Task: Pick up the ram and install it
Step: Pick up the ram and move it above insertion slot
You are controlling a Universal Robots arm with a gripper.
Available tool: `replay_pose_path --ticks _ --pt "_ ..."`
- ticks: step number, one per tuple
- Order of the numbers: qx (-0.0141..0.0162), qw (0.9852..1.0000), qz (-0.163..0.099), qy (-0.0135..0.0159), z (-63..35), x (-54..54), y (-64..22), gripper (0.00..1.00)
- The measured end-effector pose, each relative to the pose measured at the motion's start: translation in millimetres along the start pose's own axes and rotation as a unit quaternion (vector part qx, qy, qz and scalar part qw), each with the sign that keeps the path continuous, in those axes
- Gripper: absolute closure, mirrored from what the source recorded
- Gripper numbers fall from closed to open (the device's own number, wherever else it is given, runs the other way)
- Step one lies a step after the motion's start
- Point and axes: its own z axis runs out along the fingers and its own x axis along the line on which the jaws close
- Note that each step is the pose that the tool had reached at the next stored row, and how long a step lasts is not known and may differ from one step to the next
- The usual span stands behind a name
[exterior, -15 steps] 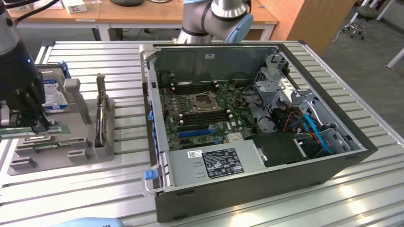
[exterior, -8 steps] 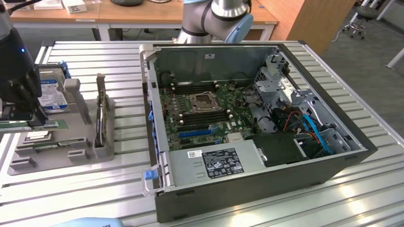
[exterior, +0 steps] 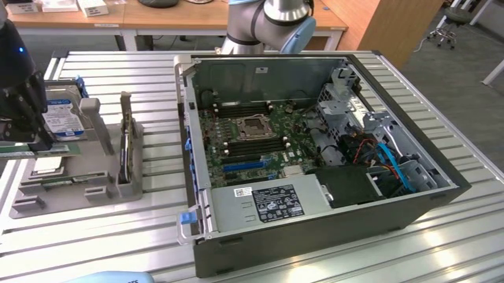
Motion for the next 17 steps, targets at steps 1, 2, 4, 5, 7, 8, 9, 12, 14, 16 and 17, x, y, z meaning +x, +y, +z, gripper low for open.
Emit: replay_pose_path --ticks 1,2,4,5,7,8,9,12,14,16,17 --pt "0.0 1.0 0.0 0.0 -1.8 0.0 0.0 0.88" --pt "0.0 1.0 0.0 0.0 -3.7 0.0 0.1 0.88" --pt "0.0 1.0 0.0 0.0 -7.9 0.0 0.2 0.88" --pt "0.0 1.0 0.0 0.0 -10.2 0.0 0.2 0.88" --pt "0.0 1.0 0.0 0.0 -15.1 0.0 0.4 0.88" --pt "0.0 1.0 0.0 0.0 -17.6 0.0 0.4 0.88" --pt "0.0 1.0 0.0 0.0 -20.2 0.0 0.5 0.88" --pt "0.0 1.0 0.0 0.0 -28.0 0.0 0.8 0.88" --pt "0.0 1.0 0.0 0.0 -33.6 0.0 0.9 0.88" --pt "0.0 1.0 0.0 0.0 -38.6 0.0 1.1 0.88" --pt "0.0 1.0 0.0 0.0 -40.5 0.0 1.1 0.88"
